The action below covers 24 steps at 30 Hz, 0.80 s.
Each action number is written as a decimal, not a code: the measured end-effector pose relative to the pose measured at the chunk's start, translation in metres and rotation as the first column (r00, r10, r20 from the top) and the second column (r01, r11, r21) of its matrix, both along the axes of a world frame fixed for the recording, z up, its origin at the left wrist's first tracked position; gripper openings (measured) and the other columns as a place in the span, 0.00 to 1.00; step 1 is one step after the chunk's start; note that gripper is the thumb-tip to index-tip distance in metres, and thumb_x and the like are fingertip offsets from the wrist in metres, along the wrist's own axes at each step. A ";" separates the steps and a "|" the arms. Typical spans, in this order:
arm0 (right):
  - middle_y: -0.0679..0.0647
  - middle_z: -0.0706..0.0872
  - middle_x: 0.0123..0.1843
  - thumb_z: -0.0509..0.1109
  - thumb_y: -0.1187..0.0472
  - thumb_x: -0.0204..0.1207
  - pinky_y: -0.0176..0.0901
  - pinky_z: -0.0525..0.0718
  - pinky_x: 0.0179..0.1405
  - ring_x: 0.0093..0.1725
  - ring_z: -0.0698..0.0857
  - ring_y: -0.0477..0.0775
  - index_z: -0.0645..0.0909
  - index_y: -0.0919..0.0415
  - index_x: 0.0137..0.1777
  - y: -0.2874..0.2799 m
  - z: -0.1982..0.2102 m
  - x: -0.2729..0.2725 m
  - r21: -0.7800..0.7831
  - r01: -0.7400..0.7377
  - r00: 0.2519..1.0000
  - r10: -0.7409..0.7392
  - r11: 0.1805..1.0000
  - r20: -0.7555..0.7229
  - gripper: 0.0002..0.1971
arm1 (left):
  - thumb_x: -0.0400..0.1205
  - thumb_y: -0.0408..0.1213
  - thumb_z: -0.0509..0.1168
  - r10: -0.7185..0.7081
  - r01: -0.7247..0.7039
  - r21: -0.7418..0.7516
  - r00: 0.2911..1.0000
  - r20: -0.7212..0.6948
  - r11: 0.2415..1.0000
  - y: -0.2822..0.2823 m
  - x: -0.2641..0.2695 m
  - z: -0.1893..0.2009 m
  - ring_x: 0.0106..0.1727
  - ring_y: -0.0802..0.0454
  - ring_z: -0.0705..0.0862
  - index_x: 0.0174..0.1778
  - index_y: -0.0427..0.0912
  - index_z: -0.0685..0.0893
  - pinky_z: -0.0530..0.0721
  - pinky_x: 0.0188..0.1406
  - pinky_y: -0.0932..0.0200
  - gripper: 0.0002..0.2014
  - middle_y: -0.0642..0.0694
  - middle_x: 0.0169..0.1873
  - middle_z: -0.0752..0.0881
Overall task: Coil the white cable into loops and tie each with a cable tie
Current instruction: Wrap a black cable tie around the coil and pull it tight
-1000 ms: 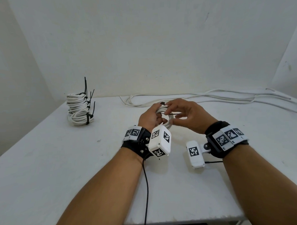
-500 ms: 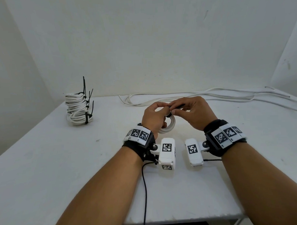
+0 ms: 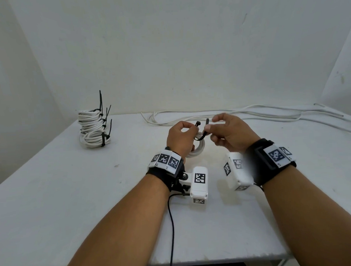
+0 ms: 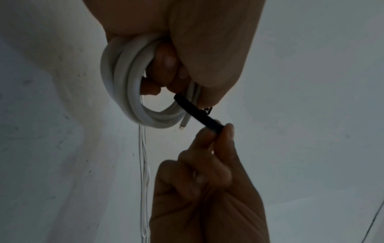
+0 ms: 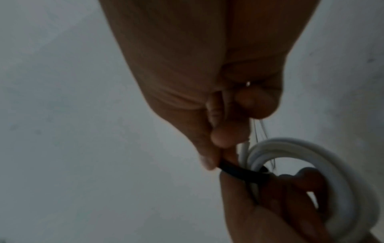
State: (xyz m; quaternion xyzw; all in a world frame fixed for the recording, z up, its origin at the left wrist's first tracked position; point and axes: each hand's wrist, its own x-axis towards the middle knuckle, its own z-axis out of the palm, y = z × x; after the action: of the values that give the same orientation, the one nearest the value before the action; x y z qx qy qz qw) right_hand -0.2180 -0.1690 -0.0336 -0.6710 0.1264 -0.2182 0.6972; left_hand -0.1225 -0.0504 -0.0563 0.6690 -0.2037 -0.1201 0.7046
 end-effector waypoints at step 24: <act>0.60 0.87 0.44 0.75 0.68 0.72 0.32 0.69 0.20 0.18 0.65 0.42 0.81 0.58 0.57 -0.007 -0.003 -0.007 0.255 -0.193 0.971 0.222 0.947 -0.089 0.14 | 0.80 0.29 0.66 -0.125 0.125 0.007 0.989 0.073 0.992 0.004 -0.016 0.011 0.18 0.60 0.79 0.48 0.31 0.82 0.74 0.15 0.70 0.04 0.40 0.28 0.84</act>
State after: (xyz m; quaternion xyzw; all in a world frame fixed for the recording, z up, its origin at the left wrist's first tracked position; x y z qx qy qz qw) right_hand -0.2252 -0.1763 -0.0370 -0.6012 0.1215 -0.0867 0.7851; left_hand -0.1382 -0.0461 -0.0454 0.6598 -0.2708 -0.1399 0.6868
